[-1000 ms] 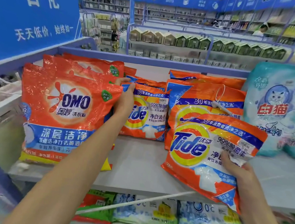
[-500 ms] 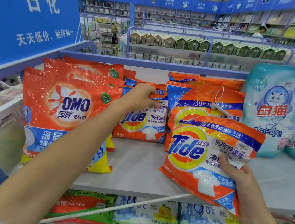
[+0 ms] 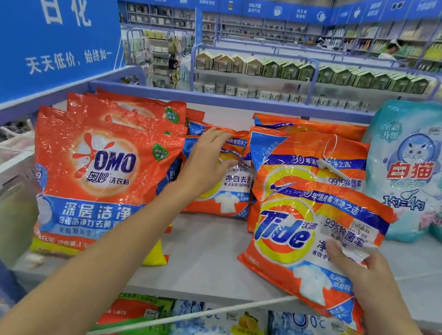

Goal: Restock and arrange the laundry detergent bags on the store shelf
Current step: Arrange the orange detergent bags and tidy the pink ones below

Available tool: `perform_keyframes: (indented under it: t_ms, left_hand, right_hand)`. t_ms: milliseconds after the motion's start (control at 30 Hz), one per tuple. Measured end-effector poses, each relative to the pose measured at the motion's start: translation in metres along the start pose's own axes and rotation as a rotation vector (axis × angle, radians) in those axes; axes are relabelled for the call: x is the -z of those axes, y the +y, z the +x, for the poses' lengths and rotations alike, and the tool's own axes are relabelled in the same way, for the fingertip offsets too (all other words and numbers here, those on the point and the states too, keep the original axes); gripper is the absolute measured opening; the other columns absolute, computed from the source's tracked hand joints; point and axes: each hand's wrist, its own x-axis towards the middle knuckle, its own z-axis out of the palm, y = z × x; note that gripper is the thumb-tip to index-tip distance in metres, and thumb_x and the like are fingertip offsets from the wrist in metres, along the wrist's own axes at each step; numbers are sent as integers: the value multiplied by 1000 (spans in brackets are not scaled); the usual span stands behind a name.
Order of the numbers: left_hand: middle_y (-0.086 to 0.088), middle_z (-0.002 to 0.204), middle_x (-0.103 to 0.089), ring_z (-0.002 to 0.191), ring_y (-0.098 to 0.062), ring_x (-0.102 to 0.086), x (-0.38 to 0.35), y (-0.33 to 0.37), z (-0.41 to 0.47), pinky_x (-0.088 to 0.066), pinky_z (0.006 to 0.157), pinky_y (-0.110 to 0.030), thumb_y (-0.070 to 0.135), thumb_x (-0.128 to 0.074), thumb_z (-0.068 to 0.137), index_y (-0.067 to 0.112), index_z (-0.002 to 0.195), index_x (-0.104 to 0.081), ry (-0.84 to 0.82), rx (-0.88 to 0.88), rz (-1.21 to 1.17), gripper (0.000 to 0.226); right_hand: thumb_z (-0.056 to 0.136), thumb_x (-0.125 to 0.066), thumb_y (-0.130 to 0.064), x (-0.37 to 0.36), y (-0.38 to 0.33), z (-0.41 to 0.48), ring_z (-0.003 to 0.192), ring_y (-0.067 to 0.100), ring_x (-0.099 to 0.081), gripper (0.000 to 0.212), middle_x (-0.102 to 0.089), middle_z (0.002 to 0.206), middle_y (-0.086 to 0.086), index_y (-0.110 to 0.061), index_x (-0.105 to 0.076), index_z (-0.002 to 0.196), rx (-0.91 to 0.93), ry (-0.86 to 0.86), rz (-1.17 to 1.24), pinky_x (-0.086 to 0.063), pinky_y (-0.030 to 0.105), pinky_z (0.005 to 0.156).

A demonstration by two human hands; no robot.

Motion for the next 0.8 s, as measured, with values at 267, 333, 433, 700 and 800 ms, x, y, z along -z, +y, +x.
perform_keyframes:
  t_ms: [267,333,433,700,800]
  left_hand:
    - [11,133,-66,117,-4,-62,22,42,-93,-49,97,-23,68,-60,85,21,137,-61,-231,464,-711,70]
    - [3,109,-77,101,-16,-72,26,44,-97,-53,89,-32,64,-56,86,22,109,-76,-230,645,-981,51]
    - [-7,104,-79,98,-29,-75,30,41,-103,-55,96,-47,50,-68,85,19,103,-77,-179,761,-1218,36]
    - [-4,100,-80,89,-24,-77,42,34,-110,-63,81,-40,18,-77,89,21,106,-71,140,777,-985,18]
    - [1,99,-79,93,-21,-75,31,25,-86,-61,87,-42,22,-73,94,21,105,-73,366,761,-804,11]
  right_hand:
    - [60,-88,-19,-27,-7,20,81,39,-77,55,-77,102,22,-9,-69,110,10,-169,233,-65,48,64]
    - [51,-96,-23,-47,-7,30,87,43,-75,71,-78,99,20,-6,-66,113,-4,-198,249,-64,48,66]
    - [66,-77,-3,-76,-4,49,80,38,-76,60,-76,95,22,2,-58,122,-25,-200,247,-64,47,67]
    - [94,-74,-27,-133,-20,71,78,10,-76,8,-79,83,-6,-21,-69,93,134,-182,30,-63,30,69]
    - [98,-67,-40,-163,-27,98,76,14,-75,22,-75,80,-3,-22,-68,84,53,-125,0,-62,34,74]
